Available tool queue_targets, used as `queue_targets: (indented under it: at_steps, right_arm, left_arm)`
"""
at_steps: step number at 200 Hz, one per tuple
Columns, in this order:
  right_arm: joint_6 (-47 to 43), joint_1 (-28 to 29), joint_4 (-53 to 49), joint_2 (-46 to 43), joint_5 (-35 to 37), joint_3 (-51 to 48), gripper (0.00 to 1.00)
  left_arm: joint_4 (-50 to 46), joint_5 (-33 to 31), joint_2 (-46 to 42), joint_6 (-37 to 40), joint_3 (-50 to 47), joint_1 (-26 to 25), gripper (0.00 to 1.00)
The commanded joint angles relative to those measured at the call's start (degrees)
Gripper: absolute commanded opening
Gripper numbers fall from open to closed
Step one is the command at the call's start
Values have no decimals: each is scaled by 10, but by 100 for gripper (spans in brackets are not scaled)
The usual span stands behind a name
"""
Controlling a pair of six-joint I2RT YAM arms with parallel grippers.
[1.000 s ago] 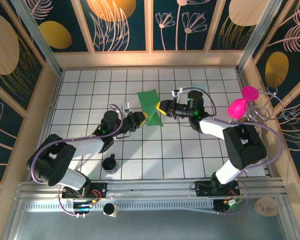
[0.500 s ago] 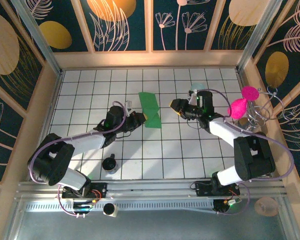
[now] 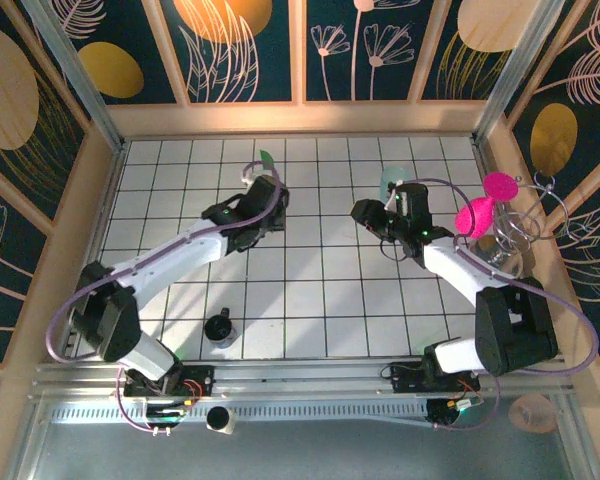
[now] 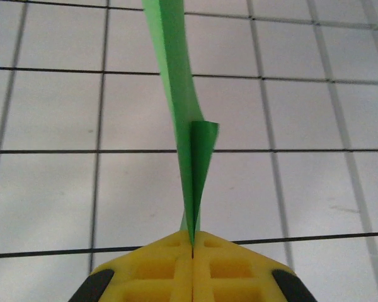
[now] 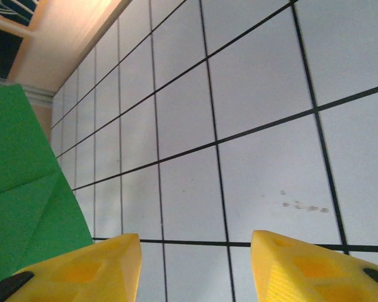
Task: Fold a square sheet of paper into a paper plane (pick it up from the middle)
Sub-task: Turn over the paper at the center of the table.
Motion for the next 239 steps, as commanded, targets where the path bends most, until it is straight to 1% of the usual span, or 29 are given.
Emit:
queue_targets:
  at_steps: [1,25,40,60,68,90,97,114,147,170,194,200,213,239]
  right_arm:
    - [-12,-9,-26,-28,48,9,49]
    - [-4,-21,-37,-46,76,-3,49]
    - [2,-29,-41,-54,88,-10,49]
    - [12,-40,-47,-57,96,-21,49]
    - [16,-43,-49,-58,99,-25,49]
    - [25,-53,-53,-58,100,-34,49]
    - [26,-56,-54,-58,100,-35,49]
    - [27,-60,-55,-58,97,-38,49]
    - [18,-58,-46,-42,69,-33,49]
    - [14,-43,-36,-13,39,-24,49]
    - [16,10,-26,31,28,-4,48]
    - [19,27,-19,43,25,1,47]
    - [25,64,-6,71,19,14,45]
    - [33,124,7,132,10,52,38]
  left_arm:
    - [-131,-107,58,16,38,-25,8]
    - [-155,-139,126,1,80,-54,7]
    - [-158,-135,165,-6,103,-73,8]
    - [-149,-112,211,-14,132,-93,10]
    - [-139,-92,226,-17,142,-98,11]
    - [-70,5,238,-24,131,-100,18]
    - [-45,30,235,-28,123,-99,22]
    - [-6,67,223,-34,111,-99,32]
    - [34,95,192,-32,90,-91,47]
    - [87,127,143,-41,39,-70,55]
    - [154,158,78,-65,-42,-32,64]
    - [167,160,68,-73,-63,-22,66]
    - [186,158,25,-87,-105,2,75]
    - [234,153,-39,-108,-192,37,87]
